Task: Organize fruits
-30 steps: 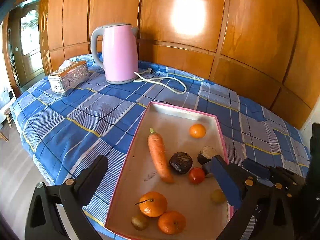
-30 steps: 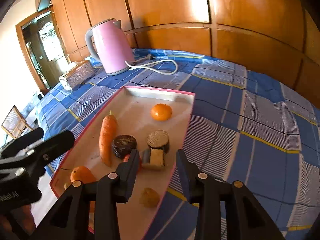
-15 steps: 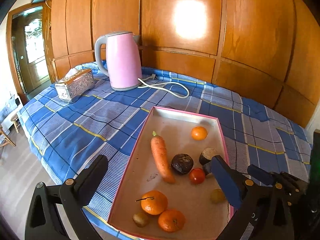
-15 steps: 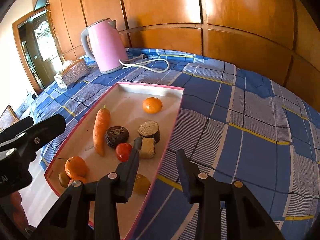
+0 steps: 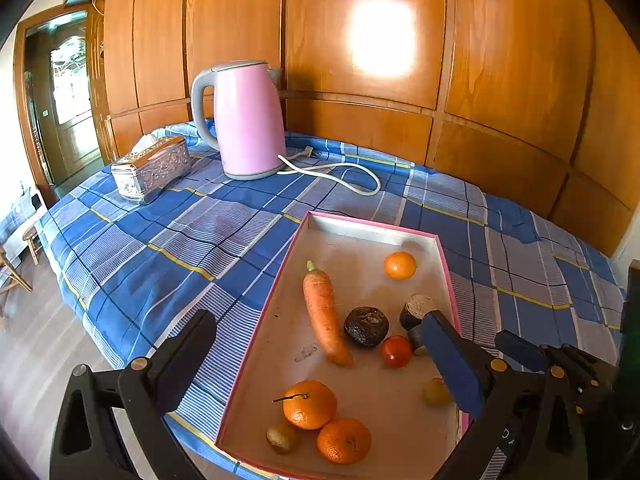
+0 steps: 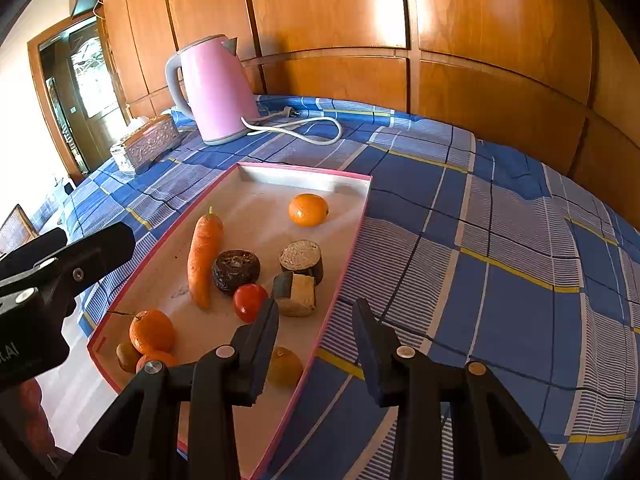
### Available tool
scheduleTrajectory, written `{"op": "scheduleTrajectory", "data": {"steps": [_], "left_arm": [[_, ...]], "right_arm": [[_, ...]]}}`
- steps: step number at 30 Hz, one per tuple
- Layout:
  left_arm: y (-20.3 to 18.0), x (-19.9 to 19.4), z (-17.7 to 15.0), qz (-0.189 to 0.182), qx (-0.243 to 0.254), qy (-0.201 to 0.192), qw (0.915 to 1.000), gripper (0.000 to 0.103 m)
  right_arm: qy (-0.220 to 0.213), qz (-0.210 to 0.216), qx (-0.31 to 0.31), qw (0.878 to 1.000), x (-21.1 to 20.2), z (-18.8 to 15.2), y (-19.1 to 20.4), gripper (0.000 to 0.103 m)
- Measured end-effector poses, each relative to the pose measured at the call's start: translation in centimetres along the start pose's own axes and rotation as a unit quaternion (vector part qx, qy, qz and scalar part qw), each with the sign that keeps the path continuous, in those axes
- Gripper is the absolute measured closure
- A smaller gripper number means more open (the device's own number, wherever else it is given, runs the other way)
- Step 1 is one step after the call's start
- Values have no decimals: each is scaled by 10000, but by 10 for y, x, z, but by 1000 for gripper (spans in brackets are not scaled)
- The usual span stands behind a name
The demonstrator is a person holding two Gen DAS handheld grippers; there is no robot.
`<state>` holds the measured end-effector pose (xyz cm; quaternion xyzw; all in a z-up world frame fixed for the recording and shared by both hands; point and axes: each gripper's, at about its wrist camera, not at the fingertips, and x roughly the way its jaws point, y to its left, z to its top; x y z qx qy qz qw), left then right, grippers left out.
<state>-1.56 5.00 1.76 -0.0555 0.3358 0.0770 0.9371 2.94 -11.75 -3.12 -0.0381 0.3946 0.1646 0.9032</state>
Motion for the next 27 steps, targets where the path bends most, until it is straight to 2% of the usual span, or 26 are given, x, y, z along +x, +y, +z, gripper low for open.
{"op": "scheduleTrajectory", "data": {"steps": [27], "left_arm": [[1, -4, 1, 28, -13, -42, 10000, 0]], "right_arm": [[6, -12, -38, 10000, 0, 0, 0, 65]]}}
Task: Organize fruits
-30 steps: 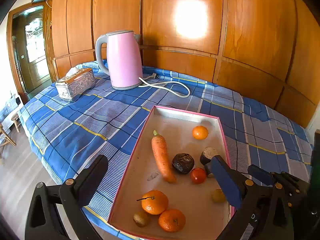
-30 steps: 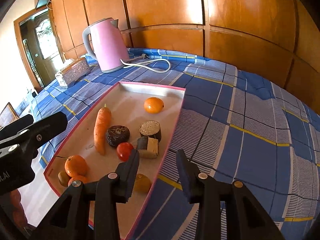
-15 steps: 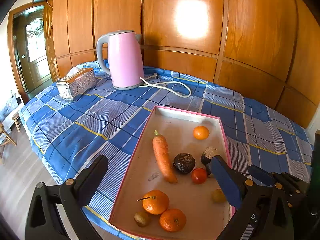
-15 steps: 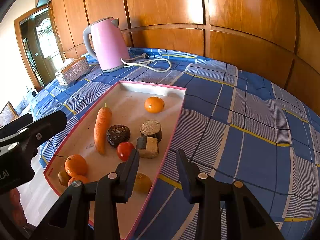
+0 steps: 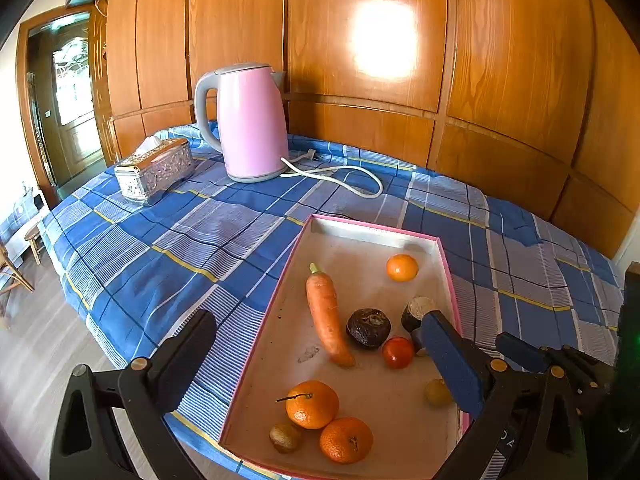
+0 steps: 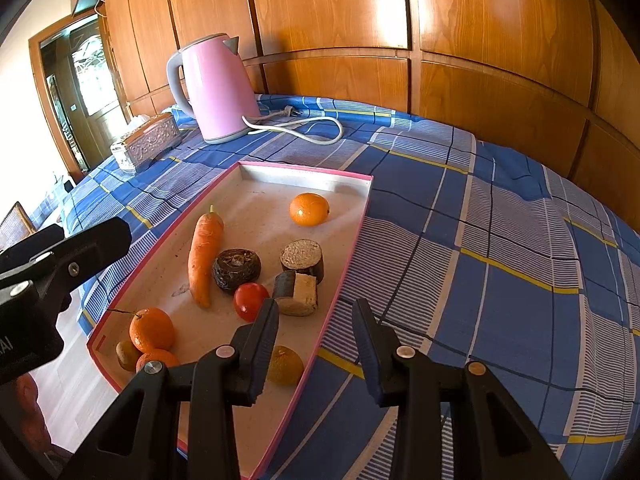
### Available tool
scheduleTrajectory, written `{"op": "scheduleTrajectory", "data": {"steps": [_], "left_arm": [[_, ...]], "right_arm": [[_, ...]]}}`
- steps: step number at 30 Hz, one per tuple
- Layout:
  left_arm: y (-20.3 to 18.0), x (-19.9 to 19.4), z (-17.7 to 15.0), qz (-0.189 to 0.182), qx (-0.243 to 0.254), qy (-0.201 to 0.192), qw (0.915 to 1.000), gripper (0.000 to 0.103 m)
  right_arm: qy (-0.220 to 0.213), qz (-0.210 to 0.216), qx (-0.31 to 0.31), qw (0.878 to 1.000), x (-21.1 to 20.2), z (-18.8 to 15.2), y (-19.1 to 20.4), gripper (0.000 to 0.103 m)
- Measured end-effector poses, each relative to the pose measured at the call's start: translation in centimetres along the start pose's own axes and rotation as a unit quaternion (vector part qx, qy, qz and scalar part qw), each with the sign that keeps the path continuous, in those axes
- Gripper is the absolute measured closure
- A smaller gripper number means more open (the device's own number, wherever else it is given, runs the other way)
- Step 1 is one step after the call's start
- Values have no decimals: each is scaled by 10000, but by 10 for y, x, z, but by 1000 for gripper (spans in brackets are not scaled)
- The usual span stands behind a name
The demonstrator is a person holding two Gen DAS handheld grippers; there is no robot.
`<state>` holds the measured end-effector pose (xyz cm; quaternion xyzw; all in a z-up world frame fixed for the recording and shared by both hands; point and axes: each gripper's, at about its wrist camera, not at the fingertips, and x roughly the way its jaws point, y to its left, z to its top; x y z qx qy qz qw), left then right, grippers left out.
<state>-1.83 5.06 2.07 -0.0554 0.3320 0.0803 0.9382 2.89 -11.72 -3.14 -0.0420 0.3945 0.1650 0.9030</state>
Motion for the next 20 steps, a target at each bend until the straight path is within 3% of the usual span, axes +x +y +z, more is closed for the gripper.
{"op": "scheduleTrajectory", "data": {"steps": [20], "left_arm": [[-5, 3, 1, -165, 1, 21, 9999, 0]], "right_arm": [[-9, -37, 84, 10000, 1, 0, -8, 65]]}}
